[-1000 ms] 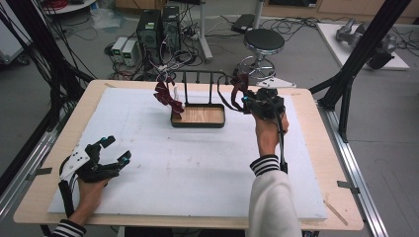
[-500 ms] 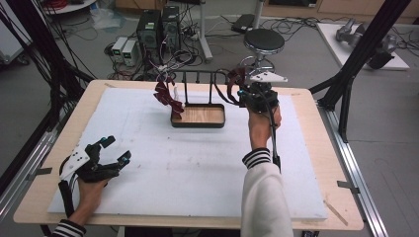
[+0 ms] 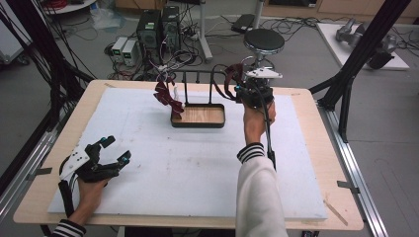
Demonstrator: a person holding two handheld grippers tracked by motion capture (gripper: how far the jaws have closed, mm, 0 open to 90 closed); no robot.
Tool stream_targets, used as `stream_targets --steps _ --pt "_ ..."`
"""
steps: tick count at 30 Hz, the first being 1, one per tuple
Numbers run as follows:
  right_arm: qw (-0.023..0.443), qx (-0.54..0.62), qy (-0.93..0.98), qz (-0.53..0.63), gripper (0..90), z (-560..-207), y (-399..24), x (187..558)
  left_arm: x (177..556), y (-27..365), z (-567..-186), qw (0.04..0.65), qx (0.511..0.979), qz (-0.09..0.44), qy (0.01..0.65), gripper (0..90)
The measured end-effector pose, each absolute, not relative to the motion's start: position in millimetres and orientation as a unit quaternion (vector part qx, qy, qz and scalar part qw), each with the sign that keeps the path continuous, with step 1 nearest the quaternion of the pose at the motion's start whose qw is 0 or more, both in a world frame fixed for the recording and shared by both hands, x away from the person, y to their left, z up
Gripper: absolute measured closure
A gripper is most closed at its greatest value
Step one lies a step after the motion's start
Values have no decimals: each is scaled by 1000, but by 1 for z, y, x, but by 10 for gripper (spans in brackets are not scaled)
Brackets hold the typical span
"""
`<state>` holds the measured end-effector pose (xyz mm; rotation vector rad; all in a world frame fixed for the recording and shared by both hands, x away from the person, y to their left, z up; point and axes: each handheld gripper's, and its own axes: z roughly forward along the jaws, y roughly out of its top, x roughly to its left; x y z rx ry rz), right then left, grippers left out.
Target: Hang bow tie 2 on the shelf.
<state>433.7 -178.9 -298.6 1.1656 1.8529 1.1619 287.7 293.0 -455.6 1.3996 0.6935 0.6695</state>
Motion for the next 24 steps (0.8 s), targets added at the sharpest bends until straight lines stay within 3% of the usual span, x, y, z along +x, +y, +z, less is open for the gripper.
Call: stream_targets --steps 24 --pt "328 463 697 438 782 -309 -169 461 288 293 -456 663 617 294 307 156"
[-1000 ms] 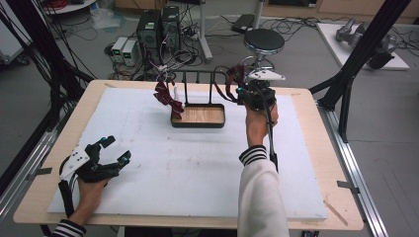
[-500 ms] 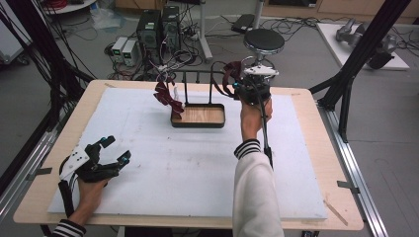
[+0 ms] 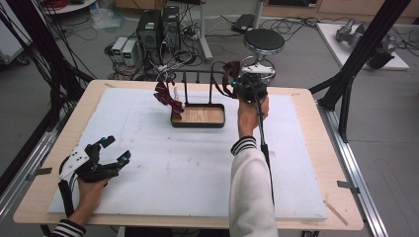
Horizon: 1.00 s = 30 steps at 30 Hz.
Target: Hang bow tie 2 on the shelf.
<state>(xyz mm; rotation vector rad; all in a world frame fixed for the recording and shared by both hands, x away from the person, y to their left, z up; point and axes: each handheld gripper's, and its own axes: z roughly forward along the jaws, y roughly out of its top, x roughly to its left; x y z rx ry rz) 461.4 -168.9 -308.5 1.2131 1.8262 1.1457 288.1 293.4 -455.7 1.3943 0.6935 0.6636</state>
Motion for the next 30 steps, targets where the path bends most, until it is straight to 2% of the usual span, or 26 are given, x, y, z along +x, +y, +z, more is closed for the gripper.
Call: stream_targets --steps 30 --pt "313 472 711 417 781 -326 -162 475 288 293 -456 663 617 294 306 156"
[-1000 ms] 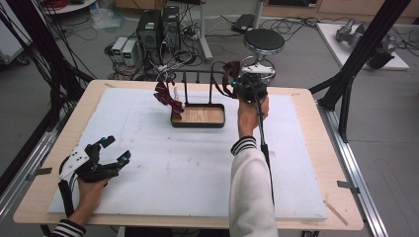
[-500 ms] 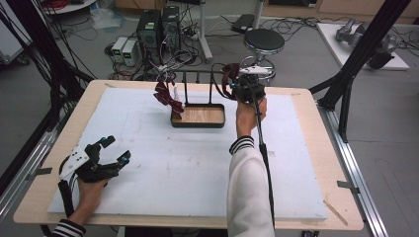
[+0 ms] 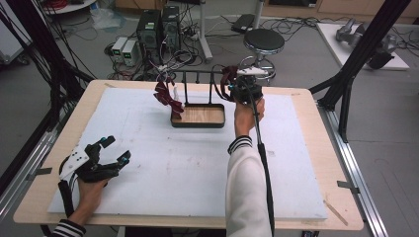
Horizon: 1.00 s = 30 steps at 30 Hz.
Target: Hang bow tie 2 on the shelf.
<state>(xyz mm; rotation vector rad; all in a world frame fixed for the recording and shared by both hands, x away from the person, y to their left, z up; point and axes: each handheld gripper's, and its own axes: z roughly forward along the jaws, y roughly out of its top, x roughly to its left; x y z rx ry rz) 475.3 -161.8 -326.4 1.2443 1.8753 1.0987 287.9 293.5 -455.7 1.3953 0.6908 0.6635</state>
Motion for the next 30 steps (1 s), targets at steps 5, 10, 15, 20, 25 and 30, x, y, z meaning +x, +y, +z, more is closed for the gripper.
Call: stream_targets --steps 5,10,15,20,25,30 --pt "311 470 714 416 780 -328 -162 477 288 293 -456 662 618 293 305 156" --pt "310 466 716 417 777 -328 -163 477 288 293 -456 663 617 293 306 157" --pt "305 463 720 418 777 -330 -164 479 288 294 -456 662 618 293 306 157" --pt "299 454 724 425 734 -332 -163 480 288 293 -456 662 617 294 306 156" --pt "298 447 731 421 542 -331 -160 480 288 293 -456 661 619 295 307 156" --pt "304 441 738 410 430 -332 -158 479 288 293 -456 660 619 295 307 156"
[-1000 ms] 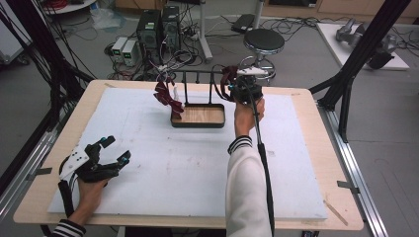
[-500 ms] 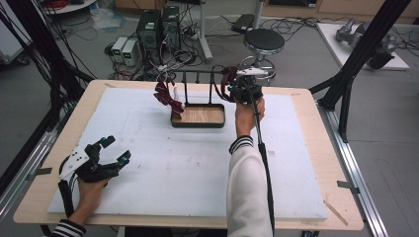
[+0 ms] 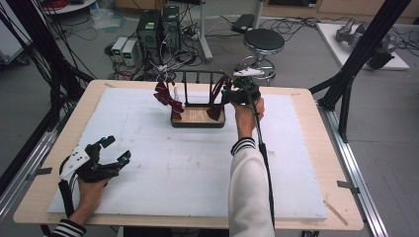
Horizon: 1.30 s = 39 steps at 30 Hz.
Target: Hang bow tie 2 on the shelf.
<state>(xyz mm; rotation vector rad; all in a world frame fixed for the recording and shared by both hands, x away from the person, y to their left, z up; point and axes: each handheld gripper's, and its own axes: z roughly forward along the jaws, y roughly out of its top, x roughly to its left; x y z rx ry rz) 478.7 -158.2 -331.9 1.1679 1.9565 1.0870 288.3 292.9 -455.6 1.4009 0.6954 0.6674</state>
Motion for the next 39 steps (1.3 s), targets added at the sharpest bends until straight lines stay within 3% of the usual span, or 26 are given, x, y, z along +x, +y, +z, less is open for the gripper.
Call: stream_targets --steps 4,9,19,24,29,39 --pt "306 433 740 414 422 -329 -160 477 288 293 -456 660 619 295 307 157" --pt "302 434 741 414 333 -328 -162 476 288 293 -456 660 619 295 307 156" --pt "234 409 776 418 139 -317 -168 461 288 293 -456 661 618 294 306 156" --pt "232 395 780 426 125 -299 -177 438 288 293 -456 661 619 294 306 157" --pt "260 374 765 455 142 -290 -192 405 288 293 -456 661 619 295 306 157" --pt "284 365 718 519 133 -328 -236 324 287 292 -456 659 620 300 303 156"
